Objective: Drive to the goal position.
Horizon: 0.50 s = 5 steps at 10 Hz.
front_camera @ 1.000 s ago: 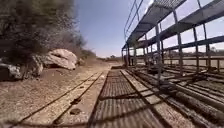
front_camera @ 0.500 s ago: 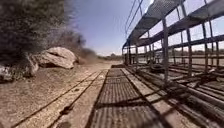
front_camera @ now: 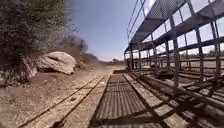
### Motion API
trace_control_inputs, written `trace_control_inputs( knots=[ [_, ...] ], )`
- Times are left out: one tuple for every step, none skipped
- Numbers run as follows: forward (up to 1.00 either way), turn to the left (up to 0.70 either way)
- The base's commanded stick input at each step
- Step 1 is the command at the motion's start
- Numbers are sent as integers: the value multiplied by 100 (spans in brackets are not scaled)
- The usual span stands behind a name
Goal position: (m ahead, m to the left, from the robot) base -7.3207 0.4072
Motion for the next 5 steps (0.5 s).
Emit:
trace_control_inputs(
  knots=[
    [69, 0],
    [69, 0],
    [69, 0],
    [69, 0],
    [69, 0]
  ],
)
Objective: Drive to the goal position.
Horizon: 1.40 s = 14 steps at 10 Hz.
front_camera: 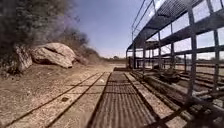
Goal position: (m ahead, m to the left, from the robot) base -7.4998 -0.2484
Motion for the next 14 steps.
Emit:
trace_control_inputs(
  knots=[
    [69, 0],
    [69, 0],
    [69, 0],
    [69, 0],
    [69, 0],
    [69, 1],
    [69, 2],
    [69, 10],
    [69, 25],
    [69, 3],
    [69, 1],
    [69, 0],
    [69, -5],
    [69, -9]
  ],
)
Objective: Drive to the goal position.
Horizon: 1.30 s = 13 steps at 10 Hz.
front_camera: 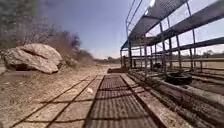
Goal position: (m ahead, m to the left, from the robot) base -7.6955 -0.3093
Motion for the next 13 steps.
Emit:
trace_control_inputs(
  knots=[
    [69, -35],
    [69, -35],
    [69, 0],
    [69, 0],
    [69, 0],
    [69, 0],
    [70, 0],
    [70, 0],
    [70, 0],
    [70, 0],
    [70, 0],
    [70, 0],
    [70, 0]
  ],
)
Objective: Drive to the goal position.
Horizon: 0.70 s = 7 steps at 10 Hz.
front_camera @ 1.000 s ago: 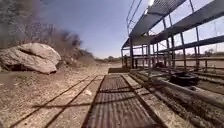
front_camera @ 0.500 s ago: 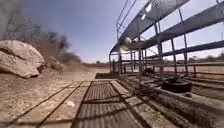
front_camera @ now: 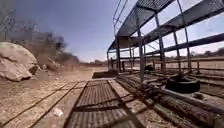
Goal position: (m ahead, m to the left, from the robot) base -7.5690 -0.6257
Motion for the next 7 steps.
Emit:
trace_control_inputs(
  knots=[
    [70, 28],
    [70, 33],
    [70, 35],
    [70, 35],
    [70, 35],
    [70, 35],
    [70, 35]
  ],
)
